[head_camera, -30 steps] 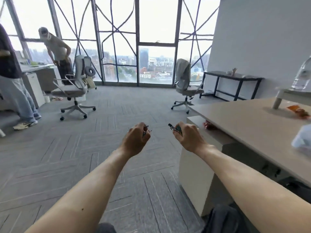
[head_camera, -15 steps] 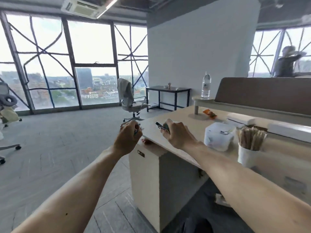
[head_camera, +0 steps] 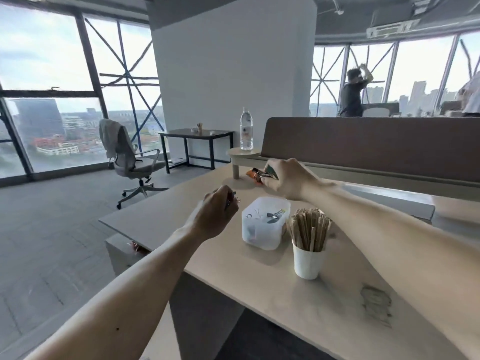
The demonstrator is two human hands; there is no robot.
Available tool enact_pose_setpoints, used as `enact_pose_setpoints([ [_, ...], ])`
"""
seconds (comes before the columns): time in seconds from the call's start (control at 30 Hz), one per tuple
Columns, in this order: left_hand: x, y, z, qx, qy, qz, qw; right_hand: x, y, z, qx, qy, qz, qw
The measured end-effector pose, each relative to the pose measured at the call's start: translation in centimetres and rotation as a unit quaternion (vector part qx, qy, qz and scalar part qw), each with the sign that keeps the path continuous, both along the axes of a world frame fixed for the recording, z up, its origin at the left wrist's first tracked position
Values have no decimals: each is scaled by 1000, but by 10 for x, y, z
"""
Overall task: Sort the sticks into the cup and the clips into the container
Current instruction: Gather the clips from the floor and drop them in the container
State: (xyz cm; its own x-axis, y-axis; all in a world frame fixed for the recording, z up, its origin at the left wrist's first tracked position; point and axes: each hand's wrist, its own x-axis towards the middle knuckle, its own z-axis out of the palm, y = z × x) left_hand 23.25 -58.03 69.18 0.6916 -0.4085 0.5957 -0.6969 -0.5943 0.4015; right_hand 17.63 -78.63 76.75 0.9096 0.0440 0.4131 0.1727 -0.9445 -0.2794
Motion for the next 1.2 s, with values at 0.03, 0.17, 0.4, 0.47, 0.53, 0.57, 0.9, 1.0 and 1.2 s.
enact_pose_setpoints([
  [0.03,7,-12,-1,4,2,-6,1000,7,-12,2,-9,9,-8,1000],
  [0.17,32,-47,-5,29,2,-30,999,39,-48,2,-23,52,-25,998],
  [0.4,72,-89,-15,64,-3,-82,995,97,-67,-27,-37,121,-15,992],
  [0.47,76,-100,-17,61,-7,-92,994,114,-68,-41,-30,141,-7,989],
  [0.53,80,-108,-20,48,1,-97,994,127,-68,-53,-25,153,6,988],
  [0.57,83,-111,-22,44,11,-100,994,132,-68,-57,-21,157,16,987],
  [0.9,96,-112,-39,124,-6,-151,981,149,-80,-69,23,231,58,971],
  [1.0,97,-112,-37,152,-12,-157,976,149,-79,-71,28,240,63,968],
  [1.2,94,-109,-39,170,-2,-153,973,153,-68,-72,44,242,71,967],
])
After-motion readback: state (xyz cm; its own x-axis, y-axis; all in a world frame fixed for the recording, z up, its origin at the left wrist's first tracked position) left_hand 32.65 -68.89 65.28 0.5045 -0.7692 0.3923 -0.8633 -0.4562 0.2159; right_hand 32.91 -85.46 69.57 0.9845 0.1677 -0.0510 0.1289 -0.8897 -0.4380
